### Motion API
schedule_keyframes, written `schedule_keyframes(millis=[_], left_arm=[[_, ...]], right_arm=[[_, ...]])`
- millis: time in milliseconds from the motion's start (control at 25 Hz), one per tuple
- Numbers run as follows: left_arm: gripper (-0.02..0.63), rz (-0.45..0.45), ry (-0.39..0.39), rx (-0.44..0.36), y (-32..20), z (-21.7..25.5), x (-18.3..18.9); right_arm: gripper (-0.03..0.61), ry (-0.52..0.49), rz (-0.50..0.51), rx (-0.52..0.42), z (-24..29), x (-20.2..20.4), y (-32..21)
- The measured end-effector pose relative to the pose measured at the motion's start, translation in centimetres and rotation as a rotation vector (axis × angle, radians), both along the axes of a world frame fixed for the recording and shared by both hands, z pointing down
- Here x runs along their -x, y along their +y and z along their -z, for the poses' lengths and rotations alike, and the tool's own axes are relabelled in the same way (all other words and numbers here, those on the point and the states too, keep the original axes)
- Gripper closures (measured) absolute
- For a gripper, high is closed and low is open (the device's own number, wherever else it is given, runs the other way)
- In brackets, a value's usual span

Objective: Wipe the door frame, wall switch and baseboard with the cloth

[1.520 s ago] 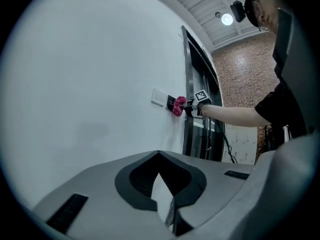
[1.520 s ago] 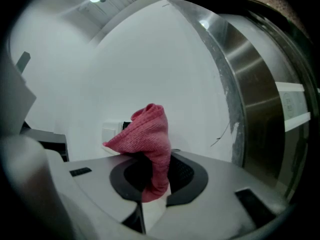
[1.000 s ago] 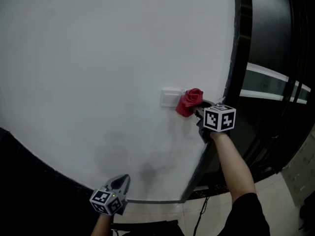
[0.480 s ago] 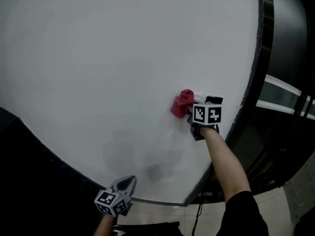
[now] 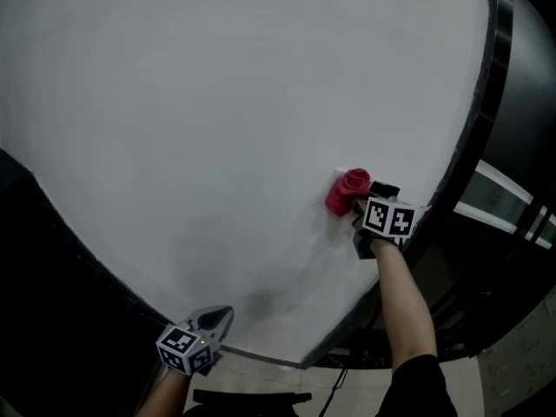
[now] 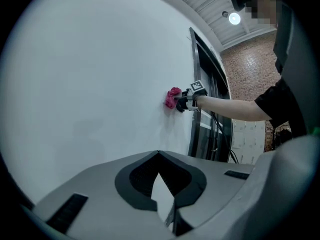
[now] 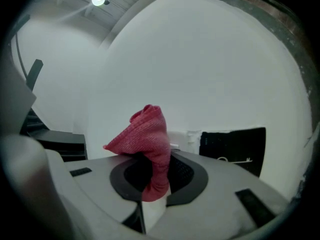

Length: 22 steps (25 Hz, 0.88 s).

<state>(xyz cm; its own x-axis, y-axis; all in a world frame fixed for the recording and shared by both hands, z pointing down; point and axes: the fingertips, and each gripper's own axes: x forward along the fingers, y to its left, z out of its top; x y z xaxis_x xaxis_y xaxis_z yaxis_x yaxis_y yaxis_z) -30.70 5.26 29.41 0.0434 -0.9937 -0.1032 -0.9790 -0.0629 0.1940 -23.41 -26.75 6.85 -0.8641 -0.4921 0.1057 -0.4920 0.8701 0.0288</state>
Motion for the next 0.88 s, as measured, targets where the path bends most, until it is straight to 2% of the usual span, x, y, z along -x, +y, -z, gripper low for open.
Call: schedule_keyframes(millis=[360,880], left_arm=[[0.621,-0.058,-0.026,0.018,-1.0,-0.7,-1.2],[0.621,-0.082,-0.058,0.035,-2.0,-0.6,-2.1]], right_arm=[[0.523,-0.03,-0.05,-0.016,0.5,-3.8,-1.2],[0.523,-0.033,-0.08,-0.024,0.4,-7.4,-3.0]])
